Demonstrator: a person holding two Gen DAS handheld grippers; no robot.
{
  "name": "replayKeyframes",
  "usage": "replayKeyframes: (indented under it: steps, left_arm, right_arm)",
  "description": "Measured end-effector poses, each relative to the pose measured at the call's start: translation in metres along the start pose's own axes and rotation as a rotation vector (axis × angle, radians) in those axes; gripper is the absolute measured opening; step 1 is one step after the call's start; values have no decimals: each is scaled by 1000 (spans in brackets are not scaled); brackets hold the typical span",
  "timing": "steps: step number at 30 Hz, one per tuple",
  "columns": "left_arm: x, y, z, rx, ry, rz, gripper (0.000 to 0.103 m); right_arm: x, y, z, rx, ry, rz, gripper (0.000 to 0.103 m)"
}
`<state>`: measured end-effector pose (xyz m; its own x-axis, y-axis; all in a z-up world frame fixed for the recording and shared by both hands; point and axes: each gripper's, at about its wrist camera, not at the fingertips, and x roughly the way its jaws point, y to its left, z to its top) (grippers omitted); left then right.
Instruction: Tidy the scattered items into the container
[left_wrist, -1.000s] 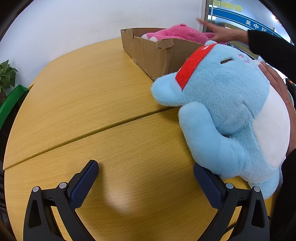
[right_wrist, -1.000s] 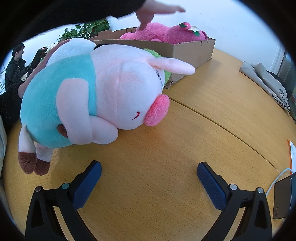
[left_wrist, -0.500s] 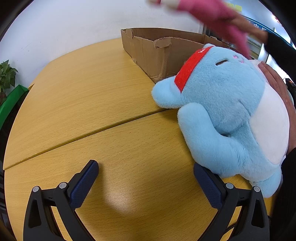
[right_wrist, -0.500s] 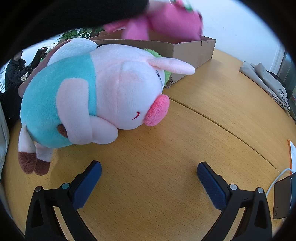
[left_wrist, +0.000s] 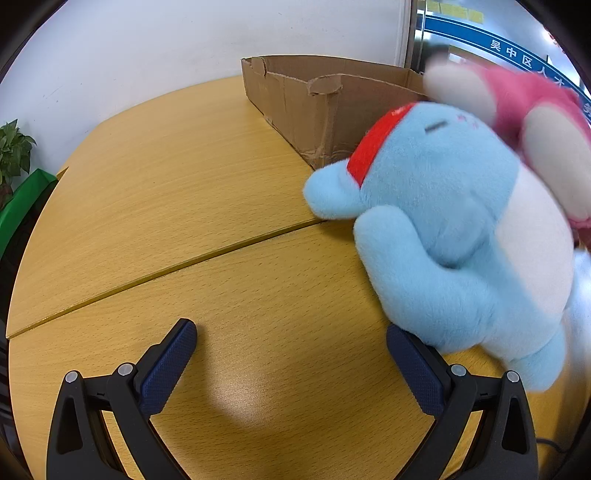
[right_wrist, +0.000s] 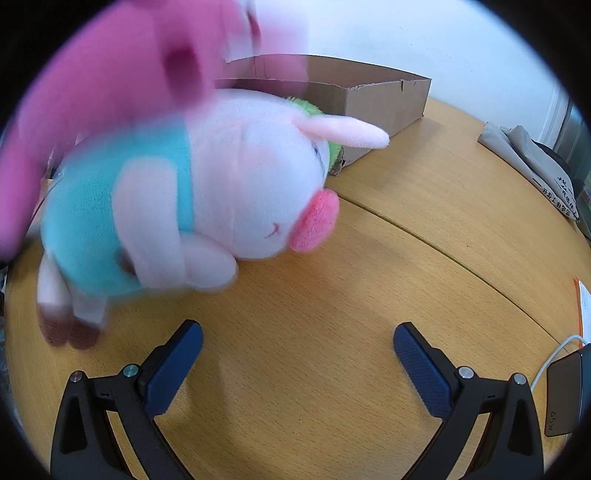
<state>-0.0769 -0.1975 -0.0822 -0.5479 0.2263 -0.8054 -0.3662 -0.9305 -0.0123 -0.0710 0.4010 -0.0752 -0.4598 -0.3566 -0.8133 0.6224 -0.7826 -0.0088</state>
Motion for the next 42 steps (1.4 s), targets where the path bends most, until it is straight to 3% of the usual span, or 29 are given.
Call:
replayKeyframes:
  steps: [42]
  left_arm:
    - [1, -1, 3, -32, 0, 20, 103]
  right_arm:
    - [-7, 19, -7, 43, 2, -30, 103]
